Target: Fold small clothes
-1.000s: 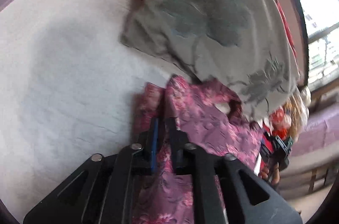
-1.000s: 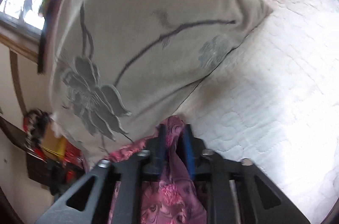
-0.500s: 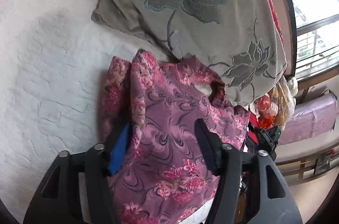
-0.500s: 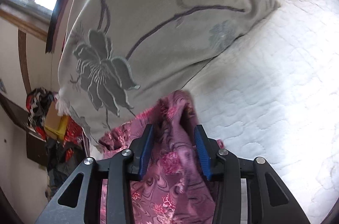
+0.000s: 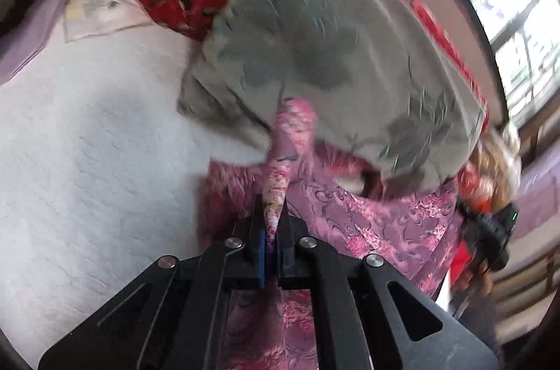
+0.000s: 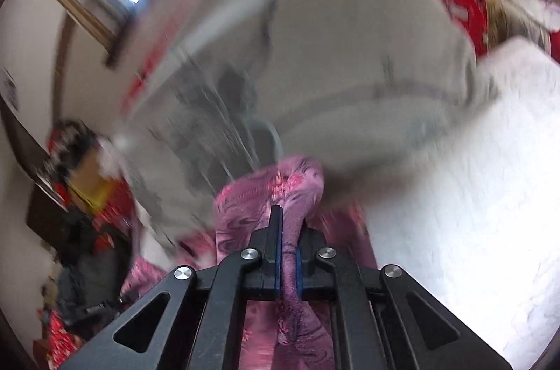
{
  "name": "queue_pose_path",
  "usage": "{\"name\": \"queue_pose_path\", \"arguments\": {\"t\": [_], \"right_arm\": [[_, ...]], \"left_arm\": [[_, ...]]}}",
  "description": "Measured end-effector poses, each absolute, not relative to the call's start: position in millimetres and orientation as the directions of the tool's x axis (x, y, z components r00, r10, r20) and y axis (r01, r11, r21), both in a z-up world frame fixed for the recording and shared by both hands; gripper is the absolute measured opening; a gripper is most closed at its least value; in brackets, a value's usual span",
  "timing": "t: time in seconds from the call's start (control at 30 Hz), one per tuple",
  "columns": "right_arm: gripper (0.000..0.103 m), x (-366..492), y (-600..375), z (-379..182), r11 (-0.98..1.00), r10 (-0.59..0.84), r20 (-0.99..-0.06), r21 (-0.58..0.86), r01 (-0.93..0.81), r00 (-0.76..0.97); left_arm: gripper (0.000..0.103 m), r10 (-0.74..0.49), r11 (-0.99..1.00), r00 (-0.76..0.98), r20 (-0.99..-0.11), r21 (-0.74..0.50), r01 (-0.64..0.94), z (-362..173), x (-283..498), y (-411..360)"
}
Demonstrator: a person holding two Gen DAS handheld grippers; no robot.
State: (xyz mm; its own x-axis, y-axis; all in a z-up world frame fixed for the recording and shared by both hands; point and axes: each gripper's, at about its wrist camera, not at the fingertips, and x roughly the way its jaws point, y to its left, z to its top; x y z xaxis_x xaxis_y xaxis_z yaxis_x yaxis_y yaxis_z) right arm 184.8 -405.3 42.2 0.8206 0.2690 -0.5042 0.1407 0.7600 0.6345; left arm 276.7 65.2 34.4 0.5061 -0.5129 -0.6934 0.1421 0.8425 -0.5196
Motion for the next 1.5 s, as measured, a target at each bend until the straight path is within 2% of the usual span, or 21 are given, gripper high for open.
{"name": "queue_pose_path", "arguments": {"t": [0.07, 0.17, 0.27, 0.33, 0.4, 0.53, 0.6, 0.63, 0.77, 0.83, 0.93, 1.03, 1.13, 1.17, 1.2, 1.23, 1.3, 1.33, 1.37, 1.4, 1.5], "right_arm": [[0.005, 187, -412, 46, 0.75, 0.252, -0.493, 0.644, 0.154, 0.832], [0.005, 200, -416, 28, 0.747, 0.227, -0.548, 0.628, 0.217, 0.805], [0.005, 214, -417, -6, 0.753, 0.204, -0.646, 0.584, 0.303, 0.736], [0.006, 219, -417, -38, 0.737, 0.216, -0.734, 0.555, 0.385, 0.644], [0.014, 209, -422, -36, 0.712, 0.227, -0.699, 0.594, 0.374, 0.678], [0.017, 182, -428, -12, 0.705, 0.249, -0.644, 0.632, 0.321, 0.723], [0.037, 168, -423, -8, 0.714, 0.272, -0.626, 0.64, 0.283, 0.731], [0.039, 162, -420, -11, 0.724, 0.272, -0.637, 0.629, 0.282, 0.722], [0.037, 154, -405, -34, 0.743, 0.265, -0.713, 0.58, 0.334, 0.649], [0.003, 141, -403, -26, 0.76, 0.228, -0.691, 0.567, 0.318, 0.686], [0.005, 129, -401, -9, 0.786, 0.185, -0.667, 0.541, 0.299, 0.721], [0.005, 140, -394, -26, 0.825, 0.166, -0.789, 0.44, 0.355, 0.591], [0.014, 116, -395, -16, 0.766, 0.192, -0.72, 0.535, 0.357, 0.667], [0.022, 107, -398, -15, 0.738, 0.201, -0.7, 0.568, 0.365, 0.685], [0.036, 94, -403, -17, 0.699, 0.223, -0.677, 0.612, 0.37, 0.701], [0.042, 85, -405, -19, 0.681, 0.231, -0.675, 0.626, 0.379, 0.701], [0.046, 67, -403, -30, 0.679, 0.22, -0.704, 0.608, 0.413, 0.675], [0.045, 63, -401, -34, 0.683, 0.229, -0.715, 0.602, 0.414, 0.66], [0.038, 59, -395, -42, 0.69, 0.256, -0.728, 0.599, 0.407, 0.636], [0.008, 56, -389, -41, 0.705, 0.271, -0.718, 0.601, 0.376, 0.641], [0.003, 39, -380, -24, 0.747, 0.254, -0.671, 0.594, 0.299, 0.696]], "left_arm": [[0.002, -0.462, 0.868, 0.516, -0.721, -0.486, 0.097, 27, 285, 69], [0.002, -0.429, 0.879, 0.476, -0.768, -0.477, 0.022, 1, 299, 71], [0.002, -0.398, 0.897, 0.384, -0.833, -0.441, -0.029, -32, 310, 62], [0.003, -0.399, 0.898, 0.391, -0.829, -0.44, -0.016, -30, 305, 62], [0.003, -0.407, 0.895, 0.399, -0.821, -0.446, -0.005, -18, 298, 66], [0.004, -0.444, 0.873, 0.484, -0.754, -0.486, 0.045, 18, 264, 72], [0.007, -0.477, 0.86, 0.481, -0.736, -0.504, 0.08, 20, 243, 62], [0.007, -0.476, 0.863, 0.468, -0.744, -0.498, 0.086, 18, 240, 56], [0.007, -0.416, 0.908, 0.366, -0.832, -0.402, 0.118, -8, 226, 26], [0.007, -0.385, 0.923, 0.319, -0.866, -0.367, 0.117, -25, 223, 19], [0.007, -0.394, 0.917, 0.321, -0.861, -0.392, 0.076, -27, 221, 25], [0.007, -0.41, 0.906, 0.299, -0.862, -0.424, 0.022, -20, 219, 38], [0.007, -0.407, 0.907, 0.322, -0.855, -0.421, 0.03, -7, 201, 54], [0.009, -0.41, 0.904, 0.33, -0.85, -0.426, 0.027, -3, 194, 61], [0.016, -0.42, 0.898, 0.333, -0.844, -0.44, 0.015, -2, 188, 68], [0.028, -0.427, 0.892, 0.335, -0.84, -0.452, 0.004, -3, 182, 72], [0.036, -0.427, 0.886, 0.323, -0.844, -0.462, -0.034, -11, 174, 82], [0.036, -0.423, 0.888, 0.313, -0.851, -0.457, -0.043, -13, 170, 80], [0.036, -0.418, 0.89, 0.302, -0.857, -0.453, -0.053, -18, 166, 82], [0.036, -0.412, 0.892, 0.302, -0.86, -0.448, -0.06, -21, 162, 83], [0.036, -0.414, 0.889, 0.314, -0.854, -0.454, -0.063, -25, 157, 79]]}}
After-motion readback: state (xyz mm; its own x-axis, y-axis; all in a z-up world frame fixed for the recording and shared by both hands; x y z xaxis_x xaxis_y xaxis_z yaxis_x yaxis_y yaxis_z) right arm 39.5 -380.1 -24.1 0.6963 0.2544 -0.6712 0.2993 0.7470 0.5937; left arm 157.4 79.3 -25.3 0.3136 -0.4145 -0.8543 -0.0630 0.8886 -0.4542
